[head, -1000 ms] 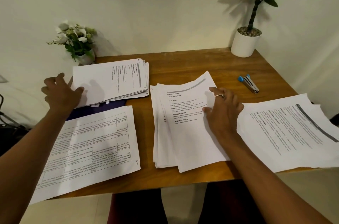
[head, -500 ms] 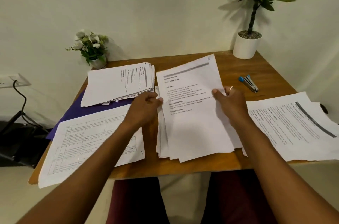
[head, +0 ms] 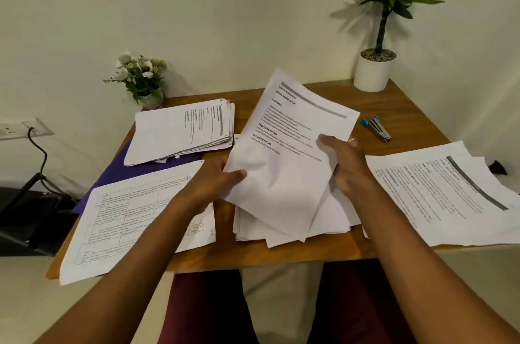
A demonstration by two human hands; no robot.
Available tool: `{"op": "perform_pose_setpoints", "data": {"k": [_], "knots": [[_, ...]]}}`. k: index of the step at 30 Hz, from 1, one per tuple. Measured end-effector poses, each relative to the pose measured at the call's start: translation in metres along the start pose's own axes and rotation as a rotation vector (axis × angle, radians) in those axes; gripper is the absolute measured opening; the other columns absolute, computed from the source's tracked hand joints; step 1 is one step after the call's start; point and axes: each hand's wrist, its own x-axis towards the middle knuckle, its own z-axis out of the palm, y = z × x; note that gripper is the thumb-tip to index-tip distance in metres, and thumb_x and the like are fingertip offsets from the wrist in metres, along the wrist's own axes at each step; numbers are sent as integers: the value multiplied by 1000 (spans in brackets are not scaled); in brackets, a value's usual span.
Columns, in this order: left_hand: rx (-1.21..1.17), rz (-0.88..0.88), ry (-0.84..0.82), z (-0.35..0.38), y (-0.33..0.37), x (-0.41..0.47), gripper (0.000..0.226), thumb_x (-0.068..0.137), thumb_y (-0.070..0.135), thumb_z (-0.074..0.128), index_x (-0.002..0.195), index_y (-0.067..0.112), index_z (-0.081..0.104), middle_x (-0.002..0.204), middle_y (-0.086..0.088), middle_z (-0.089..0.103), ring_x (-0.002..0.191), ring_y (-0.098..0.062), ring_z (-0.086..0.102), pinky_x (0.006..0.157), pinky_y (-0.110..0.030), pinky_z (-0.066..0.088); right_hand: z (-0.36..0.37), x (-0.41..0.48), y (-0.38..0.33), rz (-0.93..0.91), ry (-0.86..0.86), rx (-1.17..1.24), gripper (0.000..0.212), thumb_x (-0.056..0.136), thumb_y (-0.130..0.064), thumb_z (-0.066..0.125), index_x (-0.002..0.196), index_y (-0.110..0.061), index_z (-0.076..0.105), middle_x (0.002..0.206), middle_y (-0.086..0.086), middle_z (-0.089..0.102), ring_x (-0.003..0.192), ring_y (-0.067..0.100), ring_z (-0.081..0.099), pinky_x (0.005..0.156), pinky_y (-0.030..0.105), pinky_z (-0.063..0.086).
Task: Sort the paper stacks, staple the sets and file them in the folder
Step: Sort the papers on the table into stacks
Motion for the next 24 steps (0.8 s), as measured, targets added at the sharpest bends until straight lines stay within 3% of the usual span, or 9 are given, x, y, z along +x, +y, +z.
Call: {"op": "perform_pose_setpoints", "data": {"k": [4, 8, 10, 12, 14, 16, 18, 21, 24], "knots": [[36, 5, -30, -19, 1, 1, 34, 92, 31, 73, 124, 28, 62, 118, 4, 65, 102, -21, 66, 79, -37, 61, -5, 4, -2, 29, -20, -72, 36, 83, -7, 80, 116, -18, 70, 106, -1, 78, 98, 21, 74, 82, 40, 61], [-678, -148, 3, -27, -4, 1, 34, 96, 15, 67, 128, 26, 61, 120, -6, 72, 105, -30, 73, 66, -38, 63, 2, 8, 4, -9, 127, -28, 44, 84, -7, 80, 125, -13, 64, 114, 2, 74, 96, 18, 73, 73, 32, 61], [-874, -186, -11, -24, -8, 0, 32, 97, 14, 65, 128, 22, 60, 116, -10, 74, 103, -32, 74, 66, -40, 64, 10, 8, 10, -7, 202, 13, 42, 86, -4, 78, 123, -12, 62, 109, -2, 72, 91, 13, 71, 67, 26, 60], [-802, -193, -44, -16, -12, -1, 30, 99, 16, 63, 129, 17, 59, 117, -10, 74, 103, -32, 74, 74, -44, 64, 21, 6, 19, 5, 205, 54, 41, 86, -2, 77, 121, -15, 61, 105, -5, 71, 92, 14, 70, 79, 35, 62], [-680, -180, 12, -10, -15, 3, 29, 100, 12, 60, 128, 17, 60, 118, -8, 74, 100, -29, 74, 69, -40, 63, 33, 1, 27, 32, 170, 79, 42, 86, 0, 76, 121, -17, 60, 107, -3, 72, 97, 19, 71, 89, 44, 60], [-577, -177, 148, -14, -17, 10, 26, 100, 9, 59, 125, 15, 62, 114, -8, 72, 89, -24, 70, 53, -30, 57, 42, -3, 32, 43, 101, 98, 43, 87, 3, 74, 123, -17, 62, 112, 0, 74, 100, 22, 72, 87, 44, 61], [-461, -157, 284, -31, -21, 21, 20, 101, 10, 59, 119, 16, 62, 106, -5, 68, 85, -22, 64, 51, -29, 53, 47, -4, 36, 33, 12, 106, 41, 88, 4, 71, 122, -18, 63, 112, 3, 75, 96, 21, 74, 77, 40, 63], [-359, -161, 411, -73, -34, 44, 18, 100, 13, 60, 118, 18, 60, 102, -3, 65, 89, -22, 61, 70, -38, 55, 46, -7, 35, -16, -7, -77, 29, 90, -9, 71, 115, -20, 60, 105, 8, 73, 84, 20, 70, 62, 29, 56], [-260, -157, 478, -122, -51, 71, 25, 100, 10, 61, 124, 6, 60, 84, -5, 60, 71, -20, 56, 57, -29, 47, 37, -6, 37, -188, 52, -473, 23, 93, -22, 71, 114, -24, 62, 109, -4, 67, 101, 15, 65, 73, 23, 54]]}}
